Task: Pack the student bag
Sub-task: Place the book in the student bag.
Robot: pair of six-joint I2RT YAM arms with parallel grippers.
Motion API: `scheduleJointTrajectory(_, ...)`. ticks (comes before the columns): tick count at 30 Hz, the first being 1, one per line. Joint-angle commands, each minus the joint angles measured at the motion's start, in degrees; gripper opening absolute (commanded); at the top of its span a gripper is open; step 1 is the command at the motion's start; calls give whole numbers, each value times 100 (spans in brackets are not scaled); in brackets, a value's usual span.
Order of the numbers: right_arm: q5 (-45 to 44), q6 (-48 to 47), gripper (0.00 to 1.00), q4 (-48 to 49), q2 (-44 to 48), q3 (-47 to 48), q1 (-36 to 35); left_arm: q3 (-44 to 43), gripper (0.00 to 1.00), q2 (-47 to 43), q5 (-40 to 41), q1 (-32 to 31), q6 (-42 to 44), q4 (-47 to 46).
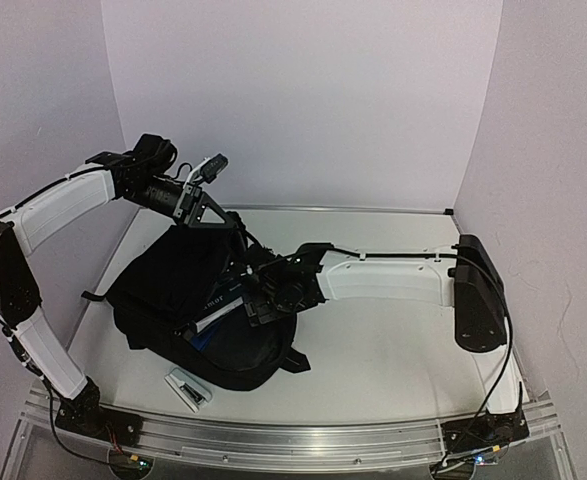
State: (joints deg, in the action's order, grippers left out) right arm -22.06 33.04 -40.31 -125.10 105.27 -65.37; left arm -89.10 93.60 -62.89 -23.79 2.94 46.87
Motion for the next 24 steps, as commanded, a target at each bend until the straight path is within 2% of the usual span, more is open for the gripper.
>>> scheduleJointTrajectory(1,-303,246,89,-158,-68,-96,241,-49,0,-237,-313,33,5,-361)
scheduleJointTrajectory(7,-146,300,72,45,417,-255,487,-54,0,-234,-354,49,0,-354)
scheduleJointTrajectory(16,689,490,38,1147,982,-1176,1031,-311,0,-81,118,-79,-13,-203)
scheduleJointTrajectory(19,874,546,35,1373,1167,-1361,1059,-470,0,4,563,-378,53,24)
scheduleJointTrajectory(24,1367,737,35,1909,1737,-1995,1178,-266,0,24,772,-679,-93,141)
